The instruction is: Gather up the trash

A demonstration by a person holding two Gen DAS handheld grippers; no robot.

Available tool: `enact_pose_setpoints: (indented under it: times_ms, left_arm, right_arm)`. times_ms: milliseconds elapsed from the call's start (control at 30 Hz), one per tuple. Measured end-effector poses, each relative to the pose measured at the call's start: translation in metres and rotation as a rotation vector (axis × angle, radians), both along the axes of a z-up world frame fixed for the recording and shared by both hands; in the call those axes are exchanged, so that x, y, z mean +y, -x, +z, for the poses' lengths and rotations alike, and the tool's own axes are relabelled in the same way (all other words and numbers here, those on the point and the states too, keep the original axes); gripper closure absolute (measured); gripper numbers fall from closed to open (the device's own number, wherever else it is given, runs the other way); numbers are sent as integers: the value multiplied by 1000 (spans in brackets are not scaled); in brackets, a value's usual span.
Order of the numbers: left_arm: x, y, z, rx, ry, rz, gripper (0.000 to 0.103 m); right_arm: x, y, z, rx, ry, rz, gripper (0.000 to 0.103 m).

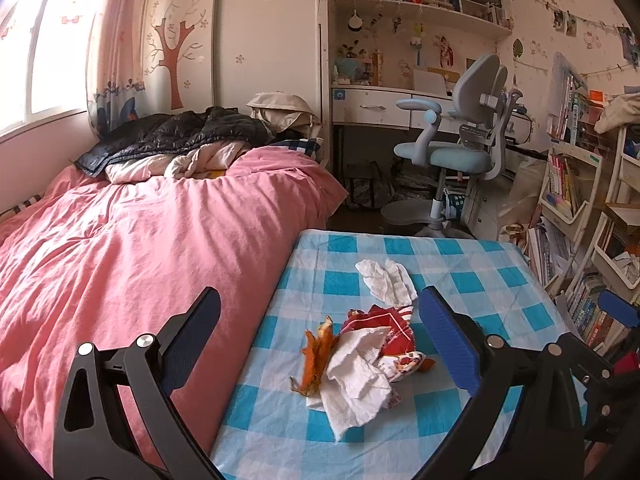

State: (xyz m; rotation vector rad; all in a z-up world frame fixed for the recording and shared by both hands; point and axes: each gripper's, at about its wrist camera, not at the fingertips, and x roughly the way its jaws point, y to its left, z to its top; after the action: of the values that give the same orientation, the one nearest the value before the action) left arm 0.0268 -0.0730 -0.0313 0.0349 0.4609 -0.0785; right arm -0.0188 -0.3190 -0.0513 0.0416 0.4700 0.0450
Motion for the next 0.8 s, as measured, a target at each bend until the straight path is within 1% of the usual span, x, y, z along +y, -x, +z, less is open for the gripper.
enact_pose_setpoints:
  times_ms: [67,267,333,367,433,500,533,633,733,800]
  left_arm:
    - [10,-5,2,9,5,2,7]
    - [60,-25,-4,130,62,107,8]
    - [67,-30,-10,180,60,111,14]
    - [68,-32,-15,213,59,102,18]
    - [65,-35,-22,252,65,78,21]
    - [59,-37,-26,266,49,57,21]
    - [53,-37,-29,267,26,48,21]
    - [42,-45,-36,273,-3,38,21]
    - [31,-65,-52,320,-34,29,21]
    - [24,-82,-66,350,-69,14,21]
  right_arm:
    - [-2,0,-2,2,-3,-4,8]
    - [-7,1,-4,8,-13,-9,8]
    - [-7,2,-5,16,-14,-7,8]
    - [-8,1,-5,20,-13,-6,8]
    - [-8,0,-6,29,-13,-7,8]
    - [-8,0,-6,34,-18,-2,8]
    - [-8,0,-6,39,-21,2,8]
    - [-6,-2,-7,55,-35,17,8]
    - [-3,-5,-8,67,-44,33,8]
    - [0,-5,-8,72,-43,48,8]
